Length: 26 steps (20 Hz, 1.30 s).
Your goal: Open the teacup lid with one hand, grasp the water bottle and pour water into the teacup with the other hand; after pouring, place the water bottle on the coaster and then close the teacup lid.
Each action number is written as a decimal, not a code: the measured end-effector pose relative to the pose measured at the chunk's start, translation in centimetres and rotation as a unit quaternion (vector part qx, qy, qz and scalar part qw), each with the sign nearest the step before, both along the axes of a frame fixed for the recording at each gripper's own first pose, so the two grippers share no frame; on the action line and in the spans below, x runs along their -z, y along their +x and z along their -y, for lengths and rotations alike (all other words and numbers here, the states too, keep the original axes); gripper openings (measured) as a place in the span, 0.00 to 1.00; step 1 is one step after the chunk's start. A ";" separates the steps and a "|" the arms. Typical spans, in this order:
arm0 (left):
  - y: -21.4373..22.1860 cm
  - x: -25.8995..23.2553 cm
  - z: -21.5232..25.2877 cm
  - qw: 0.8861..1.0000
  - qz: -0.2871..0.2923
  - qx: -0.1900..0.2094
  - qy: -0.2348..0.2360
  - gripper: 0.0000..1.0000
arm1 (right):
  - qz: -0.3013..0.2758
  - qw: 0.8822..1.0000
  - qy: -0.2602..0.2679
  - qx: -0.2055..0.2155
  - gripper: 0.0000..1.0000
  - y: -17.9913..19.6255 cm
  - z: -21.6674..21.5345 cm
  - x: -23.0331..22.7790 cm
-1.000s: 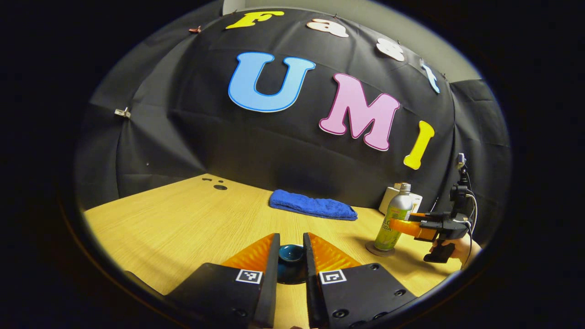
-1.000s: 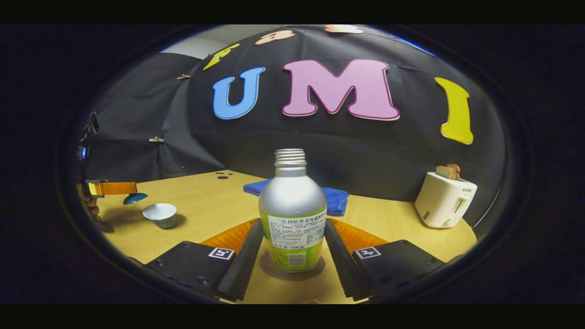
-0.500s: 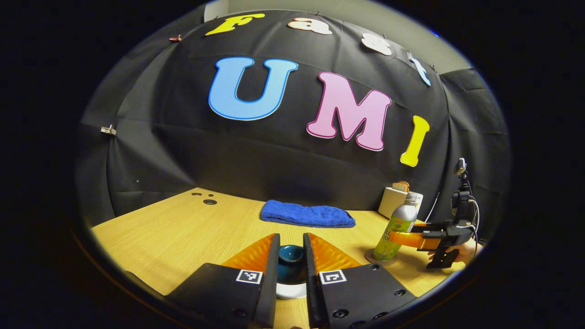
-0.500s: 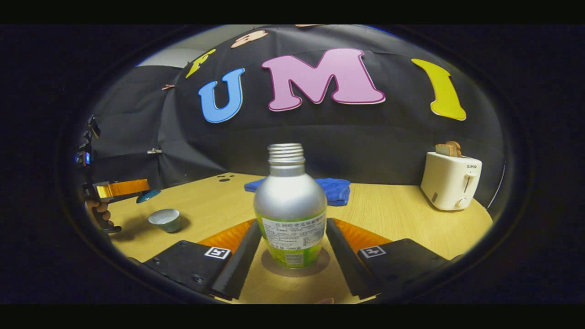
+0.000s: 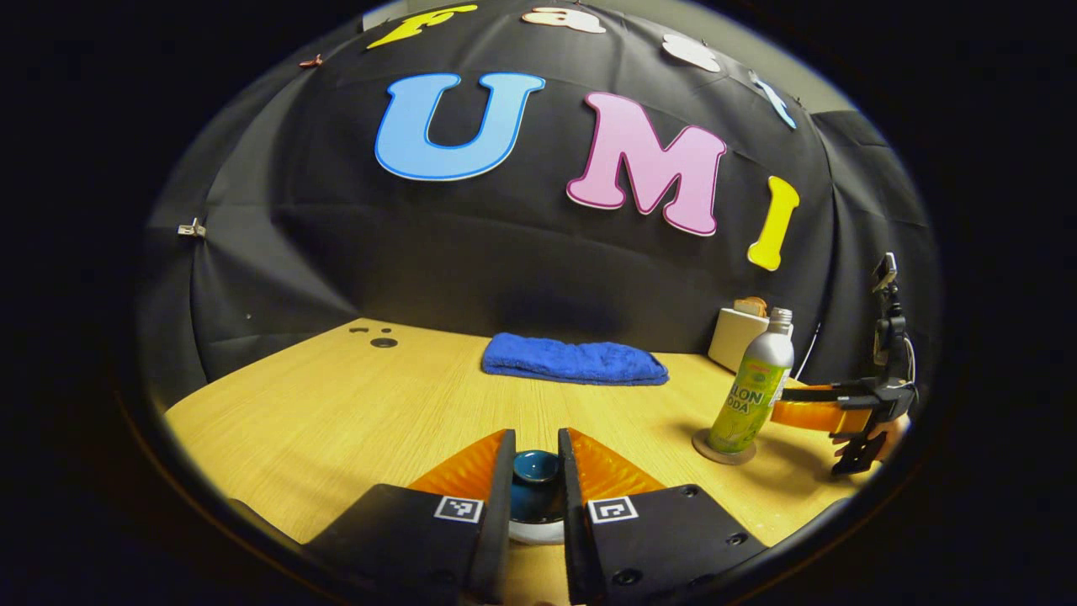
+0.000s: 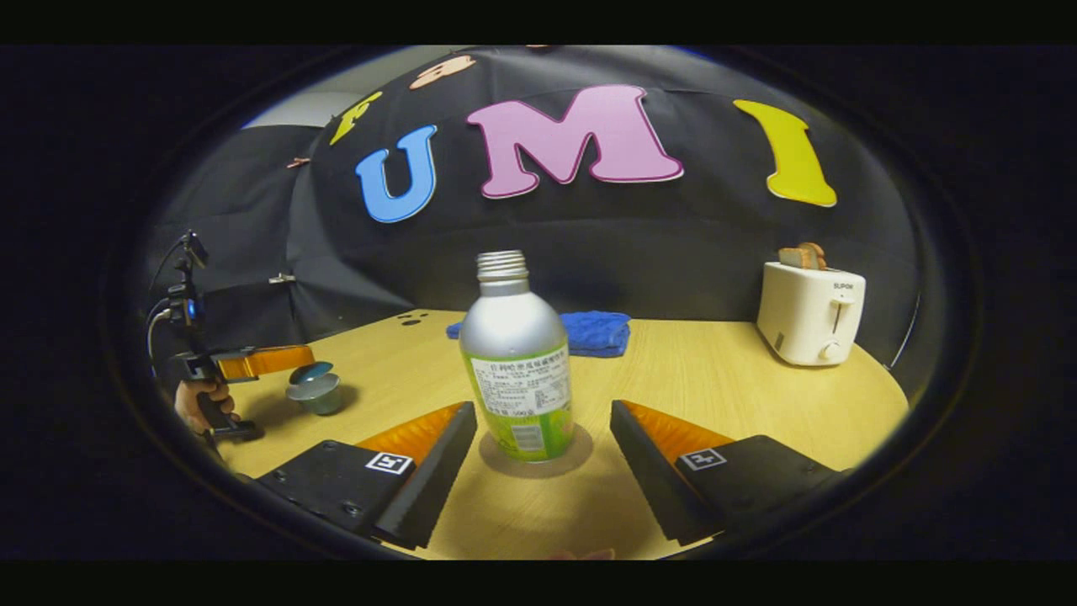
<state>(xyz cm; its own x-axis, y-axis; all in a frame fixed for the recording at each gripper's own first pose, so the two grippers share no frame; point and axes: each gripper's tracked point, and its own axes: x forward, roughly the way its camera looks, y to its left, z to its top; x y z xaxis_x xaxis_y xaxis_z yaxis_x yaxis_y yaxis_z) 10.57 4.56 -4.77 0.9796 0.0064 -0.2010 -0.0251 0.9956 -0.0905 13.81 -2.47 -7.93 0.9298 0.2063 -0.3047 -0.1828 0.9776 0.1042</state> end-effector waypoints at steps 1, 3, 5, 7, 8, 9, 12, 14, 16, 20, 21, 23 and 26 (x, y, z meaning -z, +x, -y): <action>-0.1 0.3 0.3 1.000 -0.003 0.003 0.002 0.31 | 0.002 1.000 0.001 0.002 0.99 -0.6 0.3 -0.2; 0.0 0.5 0.9 1.000 -0.004 0.008 0.010 0.31 | 0.005 1.000 -0.001 0.003 0.99 -1.3 1.0 -0.5; 0.0 1.0 1.4 1.000 -0.010 0.011 0.016 0.31 | 0.008 1.000 -0.009 0.003 0.99 -1.9 1.3 -0.8; -0.2 0.8 1.2 1.000 -0.010 0.004 0.026 0.31 | 0.012 1.000 -0.011 0.003 0.99 -2.3 1.5 -1.0; -0.2 1.0 1.1 0.999 -0.011 -0.001 0.031 0.31 | 0.012 1.000 -0.008 0.001 0.99 -2.5 1.4 -1.2; -0.3 1.1 1.0 0.999 -0.013 -0.004 0.033 0.31 | 0.013 1.000 -0.006 0.000 0.99 -2.7 1.4 -1.3; -0.5 1.1 1.0 0.999 -0.012 -0.005 0.034 0.32 | 0.017 1.000 -0.005 -0.001 0.99 -2.9 1.5 -1.6; -0.4 1.3 1.1 0.999 -0.015 -0.004 0.034 0.35 | 0.018 1.000 -0.001 -0.005 0.99 -3.2 1.1 -1.9; -0.5 1.1 1.0 0.999 -0.014 -0.005 0.039 0.43 | 0.021 1.000 -0.001 -0.005 0.99 -3.5 1.2 -2.2; -0.9 -0.3 0.7 0.999 0.008 -0.014 0.045 0.53 | 0.026 1.000 0.010 -0.002 0.99 -4.6 1.2 -2.9; -1.2 -0.7 0.8 0.999 0.013 -0.015 0.044 0.55 | 0.026 1.000 0.010 0.002 0.99 -5.0 1.3 -3.0; -2.4 -1.5 0.8 0.999 0.025 -0.022 0.042 0.62 | 0.035 0.999 0.016 0.011 0.99 -6.0 1.4 -3.3; -4.7 -3.1 1.4 0.998 0.054 -0.027 0.031 0.73 | 0.056 0.998 0.022 0.028 0.99 -7.9 1.1 -3.9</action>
